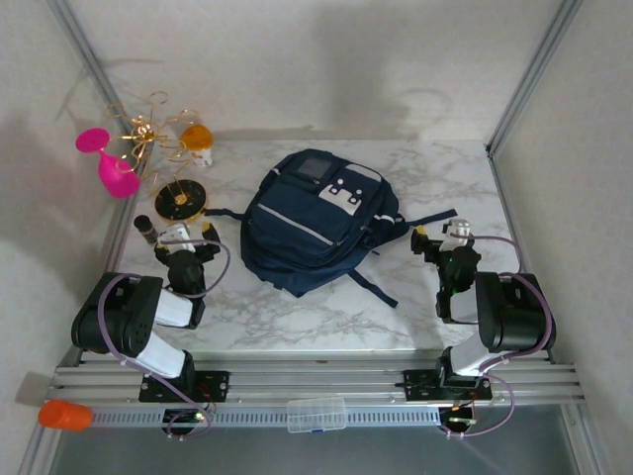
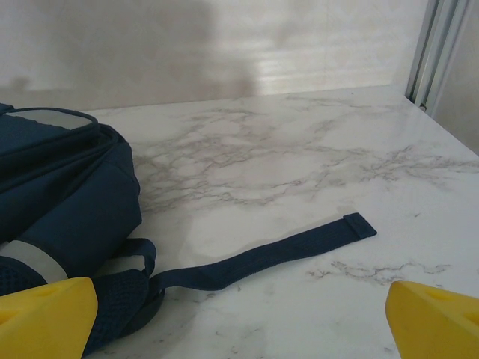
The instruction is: Pack books, pencil case, and school supplies into a backpack
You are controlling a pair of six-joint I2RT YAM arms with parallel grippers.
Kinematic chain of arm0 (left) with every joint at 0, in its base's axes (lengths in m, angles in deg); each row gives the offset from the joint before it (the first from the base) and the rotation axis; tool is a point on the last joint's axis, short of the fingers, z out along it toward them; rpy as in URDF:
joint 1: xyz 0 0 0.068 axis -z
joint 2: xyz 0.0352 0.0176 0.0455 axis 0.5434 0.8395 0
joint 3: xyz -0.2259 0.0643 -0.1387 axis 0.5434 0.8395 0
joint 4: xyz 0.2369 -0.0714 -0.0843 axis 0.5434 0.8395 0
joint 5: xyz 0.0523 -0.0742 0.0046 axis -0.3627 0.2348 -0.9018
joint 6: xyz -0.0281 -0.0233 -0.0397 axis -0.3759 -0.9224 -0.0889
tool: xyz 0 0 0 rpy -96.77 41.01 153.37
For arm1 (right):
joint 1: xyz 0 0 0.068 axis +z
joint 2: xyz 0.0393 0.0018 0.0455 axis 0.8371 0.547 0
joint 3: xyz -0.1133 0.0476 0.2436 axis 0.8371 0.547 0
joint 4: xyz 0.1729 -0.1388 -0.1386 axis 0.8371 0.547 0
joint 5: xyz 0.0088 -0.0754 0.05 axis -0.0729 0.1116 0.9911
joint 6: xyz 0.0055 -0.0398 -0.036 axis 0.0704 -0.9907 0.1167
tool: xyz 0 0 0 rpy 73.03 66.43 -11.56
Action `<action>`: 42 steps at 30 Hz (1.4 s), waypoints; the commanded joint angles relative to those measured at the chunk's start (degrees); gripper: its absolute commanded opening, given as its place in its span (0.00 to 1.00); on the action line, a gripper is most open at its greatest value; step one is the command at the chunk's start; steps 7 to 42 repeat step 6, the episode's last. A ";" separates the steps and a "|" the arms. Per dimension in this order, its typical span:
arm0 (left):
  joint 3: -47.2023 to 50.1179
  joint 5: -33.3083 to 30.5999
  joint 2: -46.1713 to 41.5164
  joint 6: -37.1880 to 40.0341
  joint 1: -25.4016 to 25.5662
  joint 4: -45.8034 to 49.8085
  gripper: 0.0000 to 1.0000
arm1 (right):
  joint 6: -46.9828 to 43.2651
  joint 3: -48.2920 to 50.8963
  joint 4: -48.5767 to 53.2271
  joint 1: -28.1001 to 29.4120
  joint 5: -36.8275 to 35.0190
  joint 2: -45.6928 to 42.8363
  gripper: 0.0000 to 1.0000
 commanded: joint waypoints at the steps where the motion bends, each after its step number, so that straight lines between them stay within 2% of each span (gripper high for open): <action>1: -1.08 0.56 -0.05 0.79 0.34 -2.32 0.99 | -1.07 -0.37 -2.63 0.34 -0.61 0.19 0.99; 42: -0.94 0.58 -0.08 0.86 0.34 -2.34 0.99 | -0.98 -0.35 -2.70 0.24 -0.51 0.19 0.99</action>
